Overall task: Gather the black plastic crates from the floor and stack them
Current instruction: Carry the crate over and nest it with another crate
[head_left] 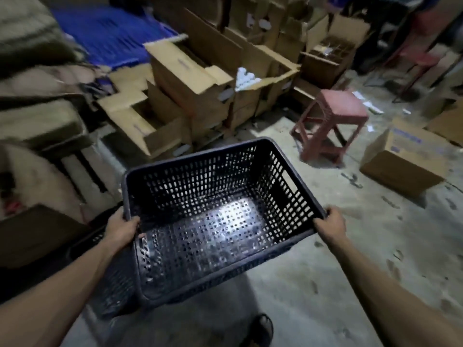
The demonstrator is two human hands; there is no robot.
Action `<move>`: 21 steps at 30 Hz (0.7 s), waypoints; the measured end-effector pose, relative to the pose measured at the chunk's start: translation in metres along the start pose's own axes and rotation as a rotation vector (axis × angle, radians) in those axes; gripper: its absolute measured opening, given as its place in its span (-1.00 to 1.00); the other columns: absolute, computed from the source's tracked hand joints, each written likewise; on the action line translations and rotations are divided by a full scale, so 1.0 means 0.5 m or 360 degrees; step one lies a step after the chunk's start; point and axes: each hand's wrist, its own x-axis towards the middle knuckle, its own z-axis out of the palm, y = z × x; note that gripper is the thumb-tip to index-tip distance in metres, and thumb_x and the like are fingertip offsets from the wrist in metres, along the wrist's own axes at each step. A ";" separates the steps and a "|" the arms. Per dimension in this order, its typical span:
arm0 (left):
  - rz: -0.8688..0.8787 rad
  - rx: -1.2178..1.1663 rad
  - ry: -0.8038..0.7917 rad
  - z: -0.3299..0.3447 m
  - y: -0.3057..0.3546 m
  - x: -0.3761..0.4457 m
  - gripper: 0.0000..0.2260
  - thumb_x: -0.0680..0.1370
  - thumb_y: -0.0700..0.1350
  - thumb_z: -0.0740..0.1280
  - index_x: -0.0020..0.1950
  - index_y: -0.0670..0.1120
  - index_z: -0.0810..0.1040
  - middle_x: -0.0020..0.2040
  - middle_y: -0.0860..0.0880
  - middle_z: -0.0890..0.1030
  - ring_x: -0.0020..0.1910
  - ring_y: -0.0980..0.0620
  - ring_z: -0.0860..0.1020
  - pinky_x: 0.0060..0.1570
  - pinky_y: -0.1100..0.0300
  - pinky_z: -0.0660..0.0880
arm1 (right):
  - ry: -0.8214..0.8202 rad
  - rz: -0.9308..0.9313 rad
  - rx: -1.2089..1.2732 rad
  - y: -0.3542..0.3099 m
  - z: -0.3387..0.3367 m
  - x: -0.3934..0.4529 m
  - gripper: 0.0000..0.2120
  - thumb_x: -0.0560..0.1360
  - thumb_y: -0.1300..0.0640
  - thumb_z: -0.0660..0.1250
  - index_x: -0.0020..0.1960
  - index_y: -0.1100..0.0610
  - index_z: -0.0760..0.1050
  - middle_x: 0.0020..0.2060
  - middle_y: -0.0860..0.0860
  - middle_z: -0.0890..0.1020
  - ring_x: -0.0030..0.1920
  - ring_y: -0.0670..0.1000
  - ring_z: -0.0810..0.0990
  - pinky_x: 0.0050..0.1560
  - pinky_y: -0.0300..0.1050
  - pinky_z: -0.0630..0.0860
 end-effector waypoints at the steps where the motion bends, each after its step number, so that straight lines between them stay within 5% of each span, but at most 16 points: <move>1: -0.0006 0.0004 0.0040 -0.028 -0.007 0.008 -0.78 0.56 -0.39 0.22 0.18 -0.22 0.47 0.02 -0.30 0.55 -0.27 -0.12 0.50 -0.55 0.18 0.57 | -0.0018 -0.0008 -0.0003 -0.023 0.028 -0.010 -0.82 0.30 0.34 0.33 -0.10 0.26 0.46 -0.24 0.22 0.55 -0.15 0.23 0.55 -0.14 0.02 0.44; 6: -0.0058 -0.0040 0.0283 -0.178 -0.060 0.049 -0.66 0.55 -0.44 0.21 0.32 -0.26 0.47 -0.01 -0.17 0.55 -0.29 -0.04 0.48 -0.57 0.46 0.43 | -0.0171 -0.0013 0.0011 -0.125 0.208 -0.060 -0.84 0.30 0.28 0.37 -0.13 0.20 0.46 -0.27 0.19 0.56 -0.16 0.25 0.55 -0.15 0.01 0.42; 12: -0.0183 -0.0170 0.0473 -0.321 -0.200 0.120 -0.56 0.54 -0.46 0.22 0.41 -0.24 0.40 -0.19 -0.16 0.50 -0.34 -0.05 0.43 -0.30 0.15 0.48 | -0.0426 -0.0108 0.0032 -0.183 0.406 -0.112 -0.81 0.31 0.29 0.36 -0.24 0.09 0.37 -0.37 0.10 0.54 -0.27 0.21 0.55 -0.16 0.07 0.52; 15: -0.0169 -0.0174 0.0532 -0.368 -0.276 0.164 -0.49 0.53 -0.47 0.25 0.45 -0.18 0.37 -0.21 -0.09 0.50 -0.27 -0.04 0.47 -0.24 0.26 0.55 | -0.0480 -0.0155 0.0047 -0.198 0.493 -0.128 -0.73 0.35 0.26 0.36 -0.27 0.01 0.29 -0.36 0.07 0.52 -0.28 0.16 0.53 -0.14 0.08 0.50; 17: -0.0155 -0.0140 0.0524 -0.394 -0.338 0.196 -0.38 0.50 -0.48 0.27 0.49 -0.04 0.32 -0.10 -0.01 0.56 -0.09 -0.04 0.54 -0.01 0.12 0.55 | -0.0521 -0.0235 0.0028 -0.192 0.563 -0.131 -0.72 0.38 0.24 0.37 -0.28 0.00 0.28 -0.34 0.08 0.53 -0.25 0.15 0.53 -0.15 0.03 0.44; 21: -0.0188 0.0072 0.0430 -0.420 -0.439 0.232 -0.37 0.51 -0.34 0.33 0.42 0.22 0.32 0.20 -0.06 0.58 0.16 -0.12 0.59 0.07 -0.05 0.57 | -0.0731 -0.0368 -0.0070 -0.179 0.661 -0.133 -0.81 0.41 0.24 0.41 -0.17 0.17 0.38 -0.29 0.14 0.55 -0.21 0.17 0.55 -0.15 0.04 0.46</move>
